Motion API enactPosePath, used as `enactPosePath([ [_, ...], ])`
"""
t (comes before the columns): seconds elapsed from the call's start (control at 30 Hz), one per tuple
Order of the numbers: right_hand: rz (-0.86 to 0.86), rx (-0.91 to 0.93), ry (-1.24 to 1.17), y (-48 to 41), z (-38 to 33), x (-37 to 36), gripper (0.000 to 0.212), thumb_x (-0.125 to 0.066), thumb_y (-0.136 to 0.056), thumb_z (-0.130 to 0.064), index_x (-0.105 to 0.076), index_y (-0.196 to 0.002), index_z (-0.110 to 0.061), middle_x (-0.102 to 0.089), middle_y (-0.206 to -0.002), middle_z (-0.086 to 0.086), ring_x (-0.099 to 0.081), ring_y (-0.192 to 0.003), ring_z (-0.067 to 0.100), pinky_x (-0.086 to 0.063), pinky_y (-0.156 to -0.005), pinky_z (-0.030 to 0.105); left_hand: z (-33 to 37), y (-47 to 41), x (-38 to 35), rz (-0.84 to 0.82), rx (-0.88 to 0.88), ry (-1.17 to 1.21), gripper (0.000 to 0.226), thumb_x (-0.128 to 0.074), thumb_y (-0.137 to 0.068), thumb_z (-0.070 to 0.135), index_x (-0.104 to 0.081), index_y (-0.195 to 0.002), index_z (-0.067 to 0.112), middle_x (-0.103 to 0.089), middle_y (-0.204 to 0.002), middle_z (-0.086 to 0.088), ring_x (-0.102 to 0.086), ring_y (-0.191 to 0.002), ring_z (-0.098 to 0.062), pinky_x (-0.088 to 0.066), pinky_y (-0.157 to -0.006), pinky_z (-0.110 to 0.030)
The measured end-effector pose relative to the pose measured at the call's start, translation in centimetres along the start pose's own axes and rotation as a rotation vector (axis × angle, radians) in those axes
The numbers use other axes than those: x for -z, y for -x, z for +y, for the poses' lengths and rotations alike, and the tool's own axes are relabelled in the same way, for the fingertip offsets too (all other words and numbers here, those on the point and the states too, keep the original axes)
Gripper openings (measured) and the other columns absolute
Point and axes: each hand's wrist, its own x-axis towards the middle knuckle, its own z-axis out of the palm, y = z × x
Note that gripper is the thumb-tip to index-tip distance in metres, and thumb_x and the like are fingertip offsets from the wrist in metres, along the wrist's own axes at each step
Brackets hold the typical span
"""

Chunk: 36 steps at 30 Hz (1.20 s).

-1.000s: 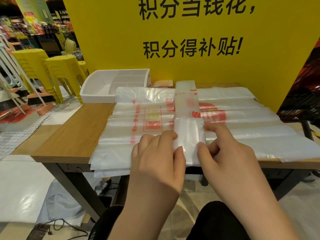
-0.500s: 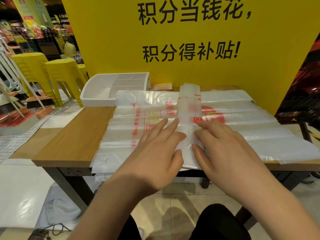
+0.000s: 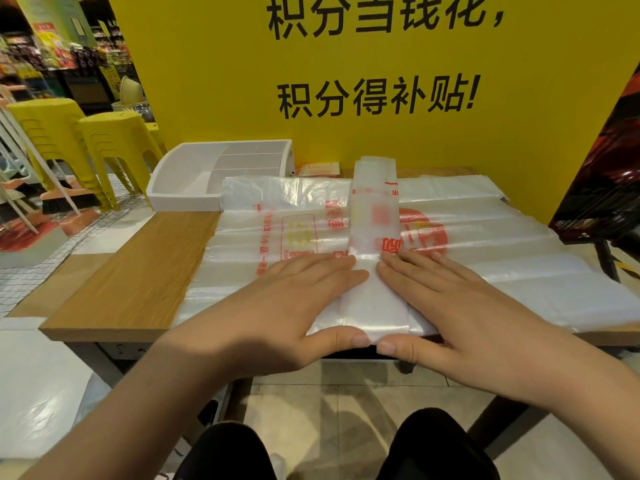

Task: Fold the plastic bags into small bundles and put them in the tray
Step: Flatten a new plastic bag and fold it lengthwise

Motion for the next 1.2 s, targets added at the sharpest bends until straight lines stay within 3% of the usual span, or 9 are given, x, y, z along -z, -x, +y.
enactPosePath([
  [0.23,0.069,0.064,-0.016,0.0,1.3,-0.2,0.09,-0.017,-0.085,-0.089,-0.003,-0.158,-0.038,0.005,-0.163,-0.02,0.015,-0.148,-0.007,0.009,-0.122,0.024,-0.3,-0.7,-0.2,-0.002,0.012,-0.009,0.089,-0.025,-0.077,0.089,-0.014,-0.154,0.045,-0.012,-0.162,0.022,-0.005,-0.149,-0.002,-0.011,-0.123,-0.031],
  [0.37,0.131,0.085,0.018,0.0,1.3,-0.9,0.085,-0.025,-0.094,-0.078,-0.025,-0.158,-0.022,-0.02,-0.164,-0.006,-0.01,-0.153,0.007,-0.003,-0.122,0.031,0.1,-0.7,-0.9,0.066,0.013,-0.048,0.085,-0.027,-0.08,0.084,-0.023,-0.154,0.041,-0.021,-0.162,0.018,-0.014,-0.15,-0.006,-0.018,-0.123,-0.035],
  [0.5,0.141,0.099,0.084,0.0,1.2,-1.2,0.081,-0.024,-0.099,-0.07,-0.029,-0.157,-0.012,-0.026,-0.163,0.004,-0.019,-0.152,0.017,-0.01,-0.121,0.038,0.4,-0.8,-0.7,0.075,0.012,-0.104,0.083,-0.026,-0.083,0.08,-0.026,-0.154,0.036,-0.025,-0.162,0.012,-0.02,-0.15,-0.012,-0.022,-0.122,-0.037],
  [0.6,0.106,0.094,0.088,0.0,1.0,-1.2,0.082,-0.019,-0.1,-0.07,-0.024,-0.158,-0.011,-0.021,-0.164,0.006,-0.014,-0.153,0.018,-0.008,-0.121,0.036,0.8,-0.6,-0.7,0.022,0.039,-0.127,0.088,-0.013,-0.08,0.081,-0.016,-0.157,0.038,-0.013,-0.165,0.014,-0.01,-0.152,-0.011,-0.016,-0.123,-0.038],
  [0.67,0.09,0.087,0.053,0.2,0.9,-1.1,0.084,-0.015,-0.098,-0.074,-0.011,-0.16,-0.017,-0.007,-0.167,0.001,0.002,-0.154,0.011,0.001,-0.122,0.031,0.9,-0.4,-0.6,0.011,0.041,-0.109,0.088,-0.012,-0.08,0.081,-0.012,-0.157,0.039,-0.009,-0.166,0.014,-0.005,-0.153,-0.01,-0.013,-0.124,-0.038],
  [0.8,0.011,0.078,-0.001,0.4,0.7,-0.1,0.102,-0.02,-0.083,-0.091,0.012,-0.158,-0.031,0.021,-0.162,-0.016,0.028,-0.144,-0.004,0.017,-0.119,0.023,0.7,-0.2,0.4,-0.052,0.021,0.003,0.098,-0.036,-0.076,0.091,-0.007,-0.156,0.042,-0.003,-0.165,0.019,0.001,-0.151,-0.003,-0.009,-0.125,-0.035],
  [0.93,0.094,0.07,-0.142,0.8,0.4,0.9,0.096,-0.03,-0.079,-0.093,-0.015,-0.157,-0.039,-0.008,-0.163,-0.025,0.009,-0.146,-0.012,0.006,-0.123,0.025,1.4,0.2,1.5,-0.028,0.021,0.113,0.095,-0.052,-0.077,0.084,-0.017,-0.155,0.043,-0.018,-0.161,0.022,-0.014,-0.146,0.002,-0.017,-0.122,-0.028],
  [1.07,0.236,0.08,-0.292,1.0,0.5,1.3,0.076,-0.029,-0.084,-0.087,-0.04,-0.146,-0.045,-0.039,-0.147,-0.034,-0.021,-0.14,-0.016,-0.012,-0.124,0.029,2.1,0.5,2.5,0.038,0.024,0.214,0.074,-0.055,-0.087,0.069,-0.029,-0.151,0.042,-0.037,-0.148,0.025,-0.031,-0.13,0.011,-0.022,-0.102,-0.002],
  [1.2,0.333,0.075,-0.357,1.1,0.3,1.2,0.049,-0.043,-0.091,-0.062,-0.053,-0.135,-0.044,-0.055,-0.132,-0.031,-0.041,-0.128,-0.014,-0.026,-0.119,0.033,2.2,1.0,2.5,0.127,0.038,0.247,0.051,-0.053,-0.091,0.057,-0.046,-0.14,0.043,-0.049,-0.134,0.029,-0.038,-0.123,0.014,-0.027,-0.098,-0.003],
])
